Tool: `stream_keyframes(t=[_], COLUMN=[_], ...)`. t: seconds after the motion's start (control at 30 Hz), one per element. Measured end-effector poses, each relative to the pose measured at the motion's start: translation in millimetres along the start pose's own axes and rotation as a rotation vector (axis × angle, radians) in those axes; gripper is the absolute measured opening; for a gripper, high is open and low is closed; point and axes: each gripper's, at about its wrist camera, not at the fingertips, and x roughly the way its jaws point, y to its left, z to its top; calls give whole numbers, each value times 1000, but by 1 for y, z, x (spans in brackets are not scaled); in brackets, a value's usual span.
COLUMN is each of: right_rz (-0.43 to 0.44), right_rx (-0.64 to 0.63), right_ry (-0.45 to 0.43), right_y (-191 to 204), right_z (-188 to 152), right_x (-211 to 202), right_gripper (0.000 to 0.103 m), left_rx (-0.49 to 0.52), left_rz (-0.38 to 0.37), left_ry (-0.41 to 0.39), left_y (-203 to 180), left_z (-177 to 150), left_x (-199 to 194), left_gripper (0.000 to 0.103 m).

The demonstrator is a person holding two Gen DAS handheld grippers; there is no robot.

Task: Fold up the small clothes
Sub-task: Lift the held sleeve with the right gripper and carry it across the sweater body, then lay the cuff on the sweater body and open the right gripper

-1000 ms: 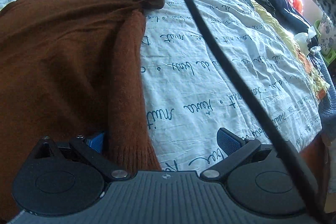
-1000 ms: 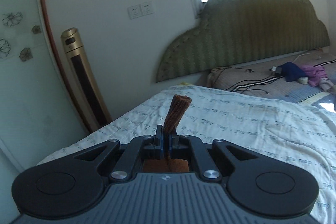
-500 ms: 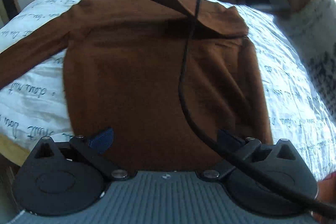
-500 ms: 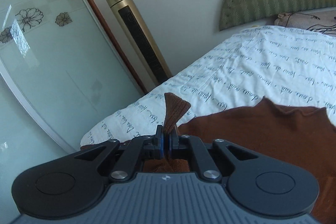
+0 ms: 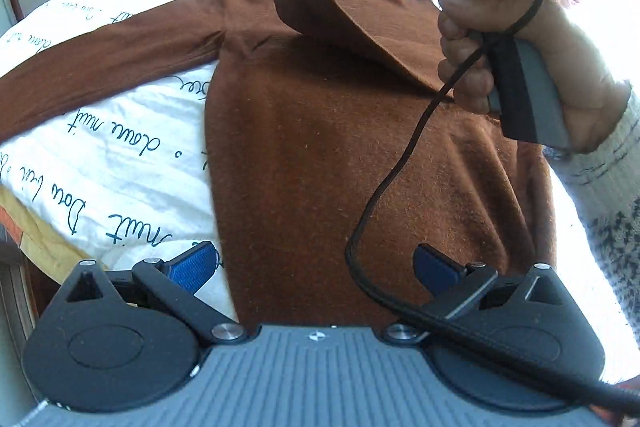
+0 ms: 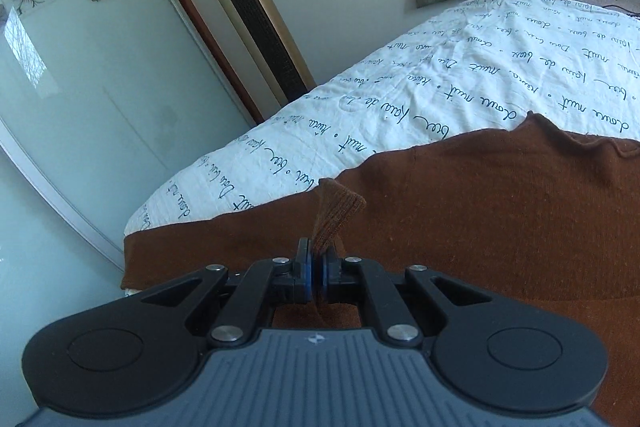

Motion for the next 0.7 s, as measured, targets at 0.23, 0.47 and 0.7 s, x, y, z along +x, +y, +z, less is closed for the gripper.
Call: stream_keyframes(t=[0.23, 0.47, 0.7], right_rz=[-6, -83, -511], right_rx=[-98, -10, 243], right_ry=[114, -83, -295], right_y=[27, -29, -154], right_z=[-7, -10, -55], right_x=[31, -71, -203], right_gripper=[90, 90, 90], left_rx=[-8, -23, -31], left_rz=[20, 31, 39], left_ry=[-8, -50, -101], left_y=[7, 17, 18], left_z=[3, 16, 53], left_x=[-1, -8, -1], left_gripper=[103, 103, 103])
